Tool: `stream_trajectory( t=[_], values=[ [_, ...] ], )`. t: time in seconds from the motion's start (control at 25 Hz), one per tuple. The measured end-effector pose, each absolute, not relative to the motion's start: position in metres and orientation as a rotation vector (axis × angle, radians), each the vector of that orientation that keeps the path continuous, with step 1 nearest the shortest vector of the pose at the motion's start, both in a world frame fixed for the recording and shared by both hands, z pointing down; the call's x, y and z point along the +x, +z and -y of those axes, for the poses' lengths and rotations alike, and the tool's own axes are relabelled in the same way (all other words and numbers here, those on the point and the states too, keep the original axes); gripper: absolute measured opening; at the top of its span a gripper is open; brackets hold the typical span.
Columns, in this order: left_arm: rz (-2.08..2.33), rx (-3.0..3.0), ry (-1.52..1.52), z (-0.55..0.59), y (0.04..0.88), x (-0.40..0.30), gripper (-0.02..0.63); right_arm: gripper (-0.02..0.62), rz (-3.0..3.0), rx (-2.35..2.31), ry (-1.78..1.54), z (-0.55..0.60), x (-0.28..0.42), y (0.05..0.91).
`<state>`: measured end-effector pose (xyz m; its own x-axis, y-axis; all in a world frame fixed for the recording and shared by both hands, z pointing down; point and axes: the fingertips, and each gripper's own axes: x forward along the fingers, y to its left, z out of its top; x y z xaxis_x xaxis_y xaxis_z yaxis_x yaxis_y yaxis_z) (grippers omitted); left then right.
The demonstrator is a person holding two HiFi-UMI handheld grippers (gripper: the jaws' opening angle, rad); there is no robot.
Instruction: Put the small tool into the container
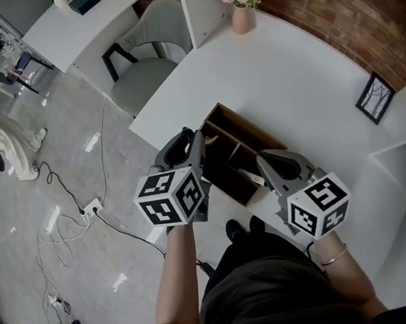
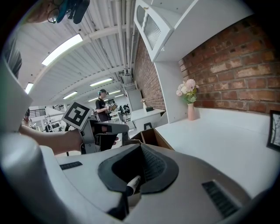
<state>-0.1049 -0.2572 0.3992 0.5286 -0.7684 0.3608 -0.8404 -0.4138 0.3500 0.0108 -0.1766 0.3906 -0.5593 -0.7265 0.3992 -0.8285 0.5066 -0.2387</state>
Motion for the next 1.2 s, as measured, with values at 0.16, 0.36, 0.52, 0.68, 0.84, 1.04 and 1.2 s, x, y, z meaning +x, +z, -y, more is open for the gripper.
stream_trajectory(
  t=[0.16,0.36,0.52,0.68,0.84,1.04,1.2],
  values=[
    [1.324,2.26,0.208,0.26,0.404,-0.108,0.096,0.005,2.507,1.315,0.599,0.175,0.012,0.39],
    [1.335,2.232,0.264,0.259,0.417,-0.111,0.123,0.005,2.51,1.311,0.599,0.173,0.014,0.391],
    [1.342,2.206,0.267,0.251,0.425,-0.114,0.124,0.005,2.513,1.311,0.599,0.171,0.016,0.391],
    [1.364,2.181,0.27,0.239,0.428,-0.119,0.124,0.005,2.518,1.305,0.598,0.17,0.016,0.39],
    [1.381,2.17,0.284,0.222,0.43,-0.123,0.124,0.005,2.525,1.299,0.594,0.167,0.016,0.392],
    [1.416,2.173,0.318,0.203,0.427,-0.122,0.119,0.005,2.54,1.29,0.588,0.165,0.017,0.39],
    [1.418,2.204,0.329,0.188,0.418,-0.112,0.099,0.005,2.551,1.283,0.568,0.161,0.018,0.386]
  ],
)
